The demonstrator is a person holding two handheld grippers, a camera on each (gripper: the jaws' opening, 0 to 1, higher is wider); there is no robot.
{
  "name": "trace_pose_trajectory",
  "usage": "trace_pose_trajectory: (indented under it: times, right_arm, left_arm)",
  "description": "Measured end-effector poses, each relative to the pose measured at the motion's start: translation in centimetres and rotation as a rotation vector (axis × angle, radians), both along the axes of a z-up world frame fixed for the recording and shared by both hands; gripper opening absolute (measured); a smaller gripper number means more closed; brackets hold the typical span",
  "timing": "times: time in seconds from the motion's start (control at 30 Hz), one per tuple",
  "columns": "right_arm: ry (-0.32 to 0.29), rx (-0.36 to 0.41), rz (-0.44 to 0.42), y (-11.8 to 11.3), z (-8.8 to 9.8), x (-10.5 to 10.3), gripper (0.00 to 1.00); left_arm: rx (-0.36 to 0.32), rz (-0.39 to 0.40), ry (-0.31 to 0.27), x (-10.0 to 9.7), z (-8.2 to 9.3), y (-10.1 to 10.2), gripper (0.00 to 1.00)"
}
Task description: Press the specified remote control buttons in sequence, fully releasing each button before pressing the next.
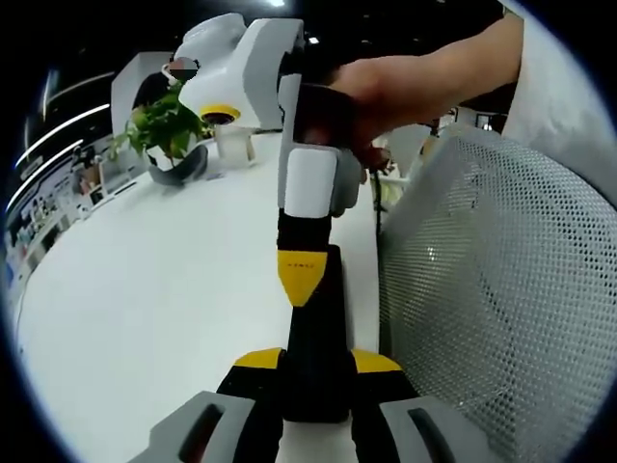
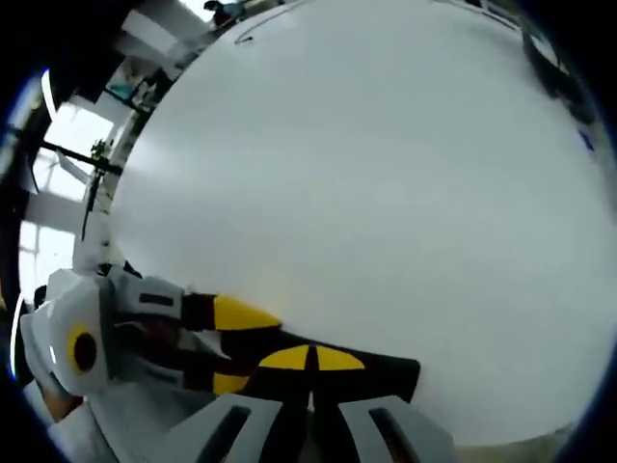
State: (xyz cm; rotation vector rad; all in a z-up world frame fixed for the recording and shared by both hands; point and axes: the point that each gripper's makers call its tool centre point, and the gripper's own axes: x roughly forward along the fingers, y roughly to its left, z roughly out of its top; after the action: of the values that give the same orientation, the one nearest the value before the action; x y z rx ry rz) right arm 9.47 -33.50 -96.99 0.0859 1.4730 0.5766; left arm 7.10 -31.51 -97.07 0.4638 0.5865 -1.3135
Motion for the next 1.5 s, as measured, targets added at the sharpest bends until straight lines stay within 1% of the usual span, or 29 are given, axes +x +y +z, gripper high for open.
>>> trace_pose_trajectory:
  times: [0.07, 0.17, 0.23, 0.5, 0.63, 0.7, 0.77, 0.83, 0.93, 1.07, 1.2, 1.23, 1.33, 1.5]
  right_arm:
    - [0.011, -0.008, -0.007, 0.1, 0.1, -0.1, 0.0]
    - [0.003, -0.028, 0.011, 0.2, 0.1, -0.2, 0.0]
    - [-0.001, -0.035, 0.007, 0.1, 0.0, -0.1, 0.0]
    - [0.004, -0.046, 0.007, 0.1, 0.0, 0.0, 0.0]
    - [0.021, -0.022, -0.017, 0.0, 0.1, 0.0, 0.0]
    - [0.006, 0.001, -0.005, 0.0, 0.3, -0.1, 0.0]
    - [0.005, 0.007, -0.021, -0.1, 0.6, -0.2, 0.0]
    - [-0.011, 0.039, -0.042, 0.3, 1.2, -0.1, 0.0]
    - [-0.011, 0.052, -0.037, 0.6, 1.8, -0.2, 0.0]
    - [0.032, 0.038, -0.032, 0.3, 1.2, -0.9, 0.0]
    - [0.02, -0.024, 0.017, -0.5, 0.3, -1.4, 0.0]
    - [0.016, 0.005, 0.009, -0.1, 0.5, -1.3, 0.0]
    - [0.024, -0.007, 0.017, -0.2, 0.4, -1.3, 0.0]
    - [0.013, -0.044, 0.07, -0.1, 0.4, -1.5, 0.0]
  left_arm:
    - [0.0, 0.0, -0.001, 0.0, 0.0, 0.0, 0.24]
    - [-0.002, 0.002, -0.001, 0.0, 0.0, 0.0, 0.24]
    - [-0.001, 0.002, -0.002, 0.0, 0.0, 0.0, 0.24]
    - [0.003, -0.004, -0.003, 0.1, 0.0, 0.1, 0.24]
    - [0.001, -0.002, -0.002, 0.1, 0.0, 0.1, 0.24]
    - [-0.001, 0.001, -0.003, 0.1, 0.0, 0.1, 0.24]
    - [-0.005, 0.002, -0.002, 0.1, 0.0, 0.1, 0.24]
    - [-0.004, 0.002, -0.002, 0.1, 0.0, 0.1, 0.24]
    - [-0.005, 0.003, 0.0, 0.1, 0.0, 0.1, 0.24]
    - [-0.008, 0.005, 0.0, 0.1, 0.1, 0.0, 0.24]
    - [-0.01, 0.006, 0.0, 0.1, 0.1, 0.0, 0.24]
    - [-0.01, 0.007, 0.0, 0.0, 0.0, 0.0, 0.24]
    - [-0.009, 0.004, -0.001, 0.0, 0.0, 0.0, 0.24]
    - [-0.009, 0.003, -0.001, 0.0, 0.0, 0.0, 0.24]
